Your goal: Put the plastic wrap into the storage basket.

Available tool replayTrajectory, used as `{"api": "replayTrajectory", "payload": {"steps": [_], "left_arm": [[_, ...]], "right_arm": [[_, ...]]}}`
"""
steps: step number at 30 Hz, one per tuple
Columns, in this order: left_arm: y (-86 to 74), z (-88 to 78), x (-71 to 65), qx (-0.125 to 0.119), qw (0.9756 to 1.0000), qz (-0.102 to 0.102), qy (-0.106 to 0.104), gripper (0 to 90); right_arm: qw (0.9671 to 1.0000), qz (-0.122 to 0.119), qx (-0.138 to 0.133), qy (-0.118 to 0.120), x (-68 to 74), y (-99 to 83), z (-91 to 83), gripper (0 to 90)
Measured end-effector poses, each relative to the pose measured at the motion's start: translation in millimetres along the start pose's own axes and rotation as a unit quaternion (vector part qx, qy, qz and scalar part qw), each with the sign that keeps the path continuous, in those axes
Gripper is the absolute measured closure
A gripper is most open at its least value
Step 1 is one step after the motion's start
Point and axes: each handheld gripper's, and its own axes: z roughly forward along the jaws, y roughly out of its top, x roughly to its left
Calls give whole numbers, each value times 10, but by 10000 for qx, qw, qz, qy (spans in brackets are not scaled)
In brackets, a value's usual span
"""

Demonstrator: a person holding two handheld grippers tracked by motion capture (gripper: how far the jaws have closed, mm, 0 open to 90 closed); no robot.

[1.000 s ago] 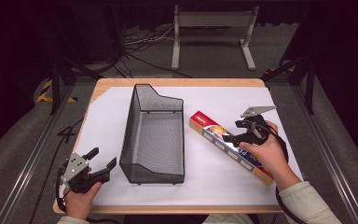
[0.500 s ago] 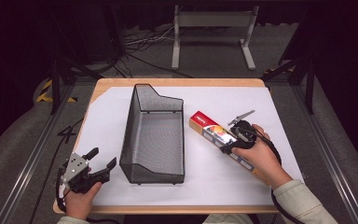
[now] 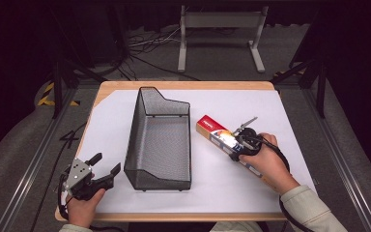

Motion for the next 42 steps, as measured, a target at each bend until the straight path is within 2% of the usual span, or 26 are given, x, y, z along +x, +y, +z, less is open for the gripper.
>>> {"api": "replayTrajectory", "payload": {"steps": [2,4,10,15,17,21,23,30,42], "left_arm": [[0,0,-1,3,10000,0,0,245],[1,-4,-1,3,10000,1,7,244],[0,-4,5,-7,10000,-9,8,244],[-1,0,7,-19,10000,-4,9,244],[0,0,6,-6,10000,-3,10,244],[0,0,1,-13,10000,-22,10,245],[0,-3,5,-13,10000,-15,15,244],[0,-8,10,-17,10000,-23,12,244],[-9,-34,16,-25,10000,-34,50,245]], "right_arm": [[9999,-100,9,63,-4,3,-7,386],[9998,-199,75,20,12,24,-12,396],[9997,-204,131,32,10,44,-18,401],[9999,-41,-92,124,-13,32,-86,402],[9997,21,-187,172,-13,43,-147,403],[9993,-29,-319,204,7,98,-317,403],[9988,75,-426,224,28,126,-402,403],[9967,144,-791,65,72,198,-602,403],[9937,286,-1072,132,143,364,-828,403]]}}
